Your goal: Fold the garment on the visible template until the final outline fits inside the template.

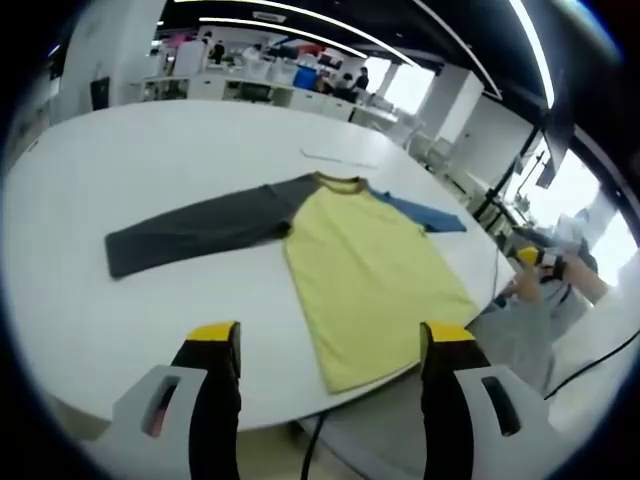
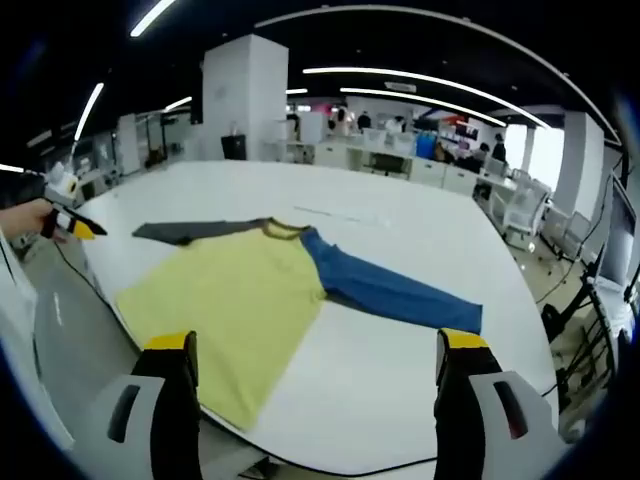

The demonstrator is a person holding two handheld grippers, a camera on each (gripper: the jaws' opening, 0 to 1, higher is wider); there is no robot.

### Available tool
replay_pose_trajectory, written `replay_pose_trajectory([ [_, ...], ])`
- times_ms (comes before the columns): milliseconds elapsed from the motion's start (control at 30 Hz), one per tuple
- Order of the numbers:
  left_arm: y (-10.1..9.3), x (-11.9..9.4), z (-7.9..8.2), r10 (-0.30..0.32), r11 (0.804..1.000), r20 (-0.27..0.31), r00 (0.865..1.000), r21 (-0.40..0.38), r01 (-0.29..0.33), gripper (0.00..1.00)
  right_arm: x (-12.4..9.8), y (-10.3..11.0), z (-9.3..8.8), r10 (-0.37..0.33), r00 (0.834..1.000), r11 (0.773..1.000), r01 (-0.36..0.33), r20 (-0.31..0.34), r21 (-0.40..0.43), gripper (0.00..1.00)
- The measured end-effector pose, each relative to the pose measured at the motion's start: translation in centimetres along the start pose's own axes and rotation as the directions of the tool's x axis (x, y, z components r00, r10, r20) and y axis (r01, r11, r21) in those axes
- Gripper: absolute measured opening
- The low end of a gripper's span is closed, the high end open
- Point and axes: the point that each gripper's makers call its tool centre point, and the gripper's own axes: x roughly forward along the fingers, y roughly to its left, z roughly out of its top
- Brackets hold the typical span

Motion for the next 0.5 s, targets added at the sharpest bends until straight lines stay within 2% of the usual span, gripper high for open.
replay_pose_trajectory([
  [167, -0.5, -0.4, -0.6, -0.007, 1.0, -0.007, 1.0, 0.006, 0.007, 0.82, -0.8, 0.5, 0.4, 0.032, 0.999, 0.999, -0.032, 0.008, 0.007, 1.0],
  [267, -0.4, -0.4, -0.8, -0.003, 1.0, -0.01, 1.0, -0.019, 0.002, 0.88, -1.0, 0.7, 0.7, 0.037, 0.999, 0.999, -0.037, 0.03, -0.005, 1.0],
  [367, -0.5, -0.7, -0.4, 0.001, 0.999, 0.025, 1.0, -0.037, 0.0, 0.94, -1.1, 0.8, 1.0, 0.035, 0.998, 0.999, -0.035, 0.061, 0.003, 1.0],
  [433, -0.6, -0.8, -0.2, 0.002, 0.999, 0.03, 1.0, -0.037, -0.001, 1.0, -1.1, 1.0, 1.0, 0.038, 0.997, 0.999, -0.039, 0.061, 0.015, 1.0],
  [500, -0.6, -0.9, -0.2, 0.008, 1.0, 0.018, 1.0, -0.015, -0.007, 1.0, -1.2, 1.1, 0.8, 0.032, 0.998, 0.999, -0.033, 0.054, 0.013, 1.0],
])
